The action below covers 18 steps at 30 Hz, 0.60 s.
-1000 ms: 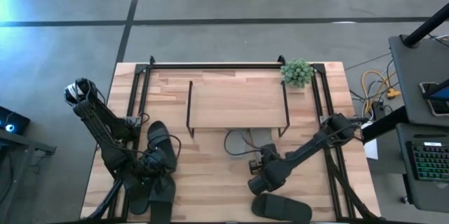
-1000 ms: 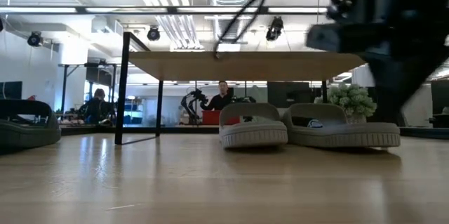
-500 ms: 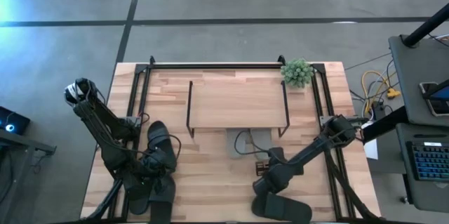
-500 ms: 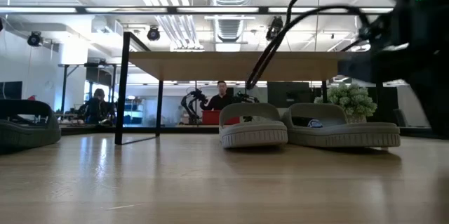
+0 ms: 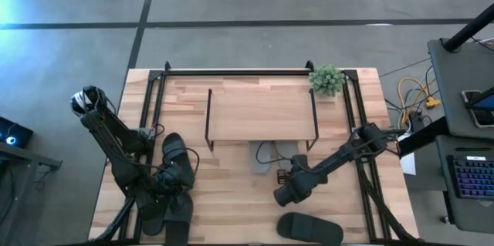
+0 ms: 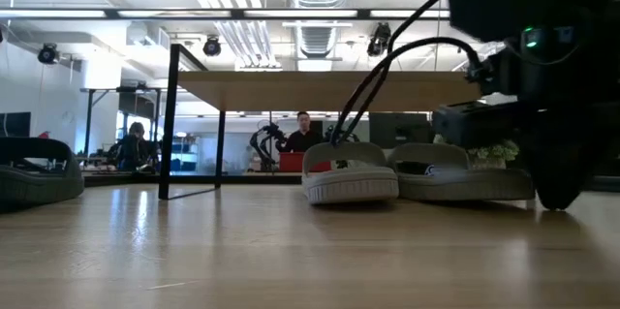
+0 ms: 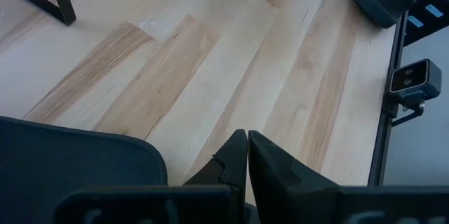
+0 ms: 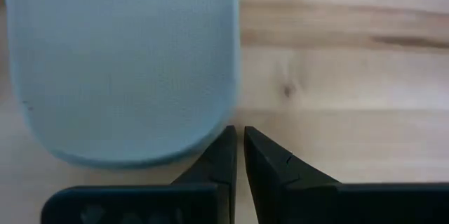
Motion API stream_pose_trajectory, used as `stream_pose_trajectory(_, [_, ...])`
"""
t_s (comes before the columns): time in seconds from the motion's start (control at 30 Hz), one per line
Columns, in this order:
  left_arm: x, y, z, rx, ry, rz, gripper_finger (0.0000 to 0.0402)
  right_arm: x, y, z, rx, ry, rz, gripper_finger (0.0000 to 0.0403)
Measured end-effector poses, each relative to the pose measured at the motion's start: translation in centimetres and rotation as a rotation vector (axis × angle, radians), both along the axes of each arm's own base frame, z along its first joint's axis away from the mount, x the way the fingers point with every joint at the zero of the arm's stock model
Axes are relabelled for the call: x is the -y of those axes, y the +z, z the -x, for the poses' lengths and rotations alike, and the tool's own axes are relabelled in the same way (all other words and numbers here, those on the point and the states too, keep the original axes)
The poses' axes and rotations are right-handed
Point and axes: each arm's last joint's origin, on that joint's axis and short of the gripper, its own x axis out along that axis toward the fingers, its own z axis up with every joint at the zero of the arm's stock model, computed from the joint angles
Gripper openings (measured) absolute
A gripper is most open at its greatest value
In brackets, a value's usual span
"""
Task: Pick and place slides into the shelf
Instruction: Adjust the gray slippers under the shelf
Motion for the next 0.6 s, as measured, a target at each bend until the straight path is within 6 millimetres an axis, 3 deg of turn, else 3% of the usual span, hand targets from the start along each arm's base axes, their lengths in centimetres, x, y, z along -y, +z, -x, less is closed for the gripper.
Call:
stream_pose_trajectory(0.27, [0.0, 0.0, 0.0, -0.002, 0.0, -0.003, 0.0, 1.5, 0.3, -1.2, 0.02, 0.03, 0.031, 0.0022])
stream_pose_trajectory(0.6, [0.0, 0.0, 0.0, -0.004, 0.0, -0.006, 0.0, 0.9, 1.6, -3.0, 0.132, 0.133, 0.057, 0.0022])
